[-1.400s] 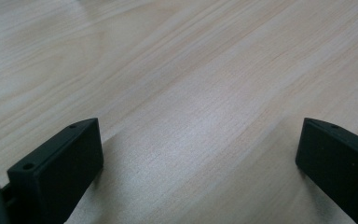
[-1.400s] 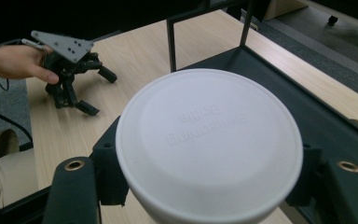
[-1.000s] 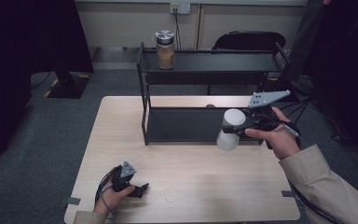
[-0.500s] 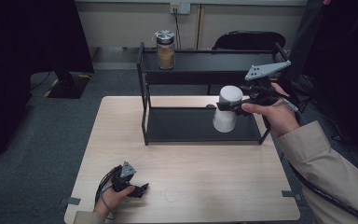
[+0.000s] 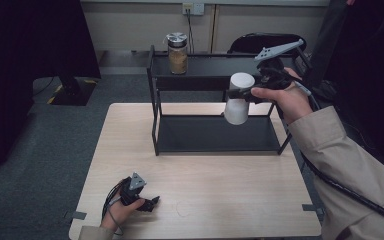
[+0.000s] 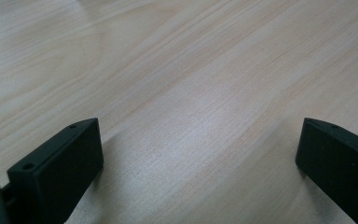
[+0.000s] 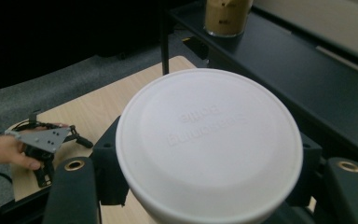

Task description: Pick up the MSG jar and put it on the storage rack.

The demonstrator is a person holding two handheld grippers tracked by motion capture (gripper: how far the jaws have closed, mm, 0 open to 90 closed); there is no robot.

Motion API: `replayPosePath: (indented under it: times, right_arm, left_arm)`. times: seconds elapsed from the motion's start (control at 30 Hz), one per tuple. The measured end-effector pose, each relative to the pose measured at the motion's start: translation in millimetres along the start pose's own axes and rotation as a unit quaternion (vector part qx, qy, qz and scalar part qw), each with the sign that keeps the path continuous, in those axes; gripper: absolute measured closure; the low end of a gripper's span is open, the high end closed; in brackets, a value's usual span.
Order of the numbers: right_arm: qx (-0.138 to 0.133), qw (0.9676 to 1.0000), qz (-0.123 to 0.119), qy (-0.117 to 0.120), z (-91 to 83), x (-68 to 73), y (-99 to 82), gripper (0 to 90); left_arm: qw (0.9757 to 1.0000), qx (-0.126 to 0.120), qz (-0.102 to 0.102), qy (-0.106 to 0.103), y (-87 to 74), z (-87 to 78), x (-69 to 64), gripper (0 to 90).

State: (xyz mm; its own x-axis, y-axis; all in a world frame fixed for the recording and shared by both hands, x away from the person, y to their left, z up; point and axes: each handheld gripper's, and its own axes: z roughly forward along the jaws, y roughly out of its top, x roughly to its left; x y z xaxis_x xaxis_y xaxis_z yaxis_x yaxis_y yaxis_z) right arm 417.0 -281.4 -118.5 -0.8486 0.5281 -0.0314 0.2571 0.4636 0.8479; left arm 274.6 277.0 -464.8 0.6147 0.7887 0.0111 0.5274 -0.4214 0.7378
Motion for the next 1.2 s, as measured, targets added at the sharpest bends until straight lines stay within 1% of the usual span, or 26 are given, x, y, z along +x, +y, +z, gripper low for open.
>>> replayPosePath:
  times: [0.23, 0.27, 0.37, 0.5, 0.57, 0.63, 0.7, 0.8, 0.87, 0.97, 1.2]
  right_arm:
    - [-0.008, 0.9999, 0.006, -0.008, 2.5, -6.7, 26.0, 33.8]
    - [-0.007, 0.9999, 0.010, -0.009, 3.4, -8.1, 30.9, 33.9]
    - [-0.006, 0.9998, 0.006, -0.016, 7.5, -9.6, 40.0, 33.8]
    - [-0.008, 0.9997, 0.013, -0.020, 12.7, -14.5, 49.2, 33.9]
    - [-0.008, 0.9996, 0.012, -0.024, 14.7, -15.7, 55.2, 33.8]
    - [-0.012, 0.9994, 0.011, -0.031, 16.5, -16.3, 59.5, 33.8]
    - [-0.011, 0.9992, 0.013, -0.036, 19.0, -17.7, 64.7, 33.8]
    - [-0.010, 0.9989, 0.011, -0.045, 23.0, -20.1, 70.8, 33.8]
    - [-0.015, 0.9986, 0.018, -0.047, 25.5, -23.7, 73.7, 33.8]
    - [-0.018, 0.9984, 0.022, -0.050, 28.9, -27.8, 77.8, 33.8]
    - [-0.013, 0.9978, 0.024, -0.060, 40.5, -35.9, 88.2, 33.8]
  left_arm:
    - [1.0000, 0.000, 0.000, 0.000, 0.1, 0.0, 0.0, 0.0]
    - [1.0000, 0.000, 0.000, 0.000, 0.1, 0.0, 0.0, 0.0]
    - [1.0000, 0.000, 0.000, 0.000, 0.1, -0.1, 0.0, 0.0]
    - [1.0000, 0.000, 0.000, 0.000, 0.1, -0.1, 0.0, 0.0]
    - [1.0000, 0.000, 0.000, 0.000, 0.1, -0.1, 0.1, 0.0]
    - [1.0000, 0.000, 0.000, 0.000, 0.1, -0.1, 0.0, 0.0]
    - [1.0000, 0.000, 0.000, 0.000, 0.1, -0.1, 0.1, 0.0]
    - [1.0000, 0.000, 0.000, 0.000, 0.1, -0.1, 0.1, 0.0]
    - [1.0000, 0.000, 0.000, 0.000, 0.1, -0.1, 0.1, 0.0]
    - [1.0000, 0.000, 0.000, 0.000, 0.1, -0.1, 0.0, 0.0]
    - [1.0000, 0.000, 0.000, 0.000, 0.1, -0.1, 0.0, 0.0]
